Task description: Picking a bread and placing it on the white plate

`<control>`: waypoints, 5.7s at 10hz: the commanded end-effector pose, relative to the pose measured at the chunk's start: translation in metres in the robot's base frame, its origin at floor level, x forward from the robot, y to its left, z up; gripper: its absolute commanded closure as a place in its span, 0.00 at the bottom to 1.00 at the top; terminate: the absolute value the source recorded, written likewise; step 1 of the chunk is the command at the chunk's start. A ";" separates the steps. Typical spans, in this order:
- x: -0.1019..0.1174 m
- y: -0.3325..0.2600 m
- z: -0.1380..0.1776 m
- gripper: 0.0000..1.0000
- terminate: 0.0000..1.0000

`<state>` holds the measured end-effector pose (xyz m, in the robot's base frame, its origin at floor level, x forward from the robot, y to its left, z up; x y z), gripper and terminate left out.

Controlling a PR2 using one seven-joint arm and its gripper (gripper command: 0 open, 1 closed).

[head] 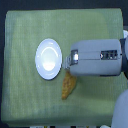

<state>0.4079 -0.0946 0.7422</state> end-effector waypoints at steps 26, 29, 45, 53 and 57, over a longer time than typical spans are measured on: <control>0.098 0.092 0.124 1.00 0.00; 0.099 0.118 0.106 1.00 0.00; 0.103 0.165 0.079 0.00 0.00; 0.112 0.141 0.139 0.00 0.00; 0.095 0.087 0.201 0.00 0.00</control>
<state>0.5172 0.0423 0.8761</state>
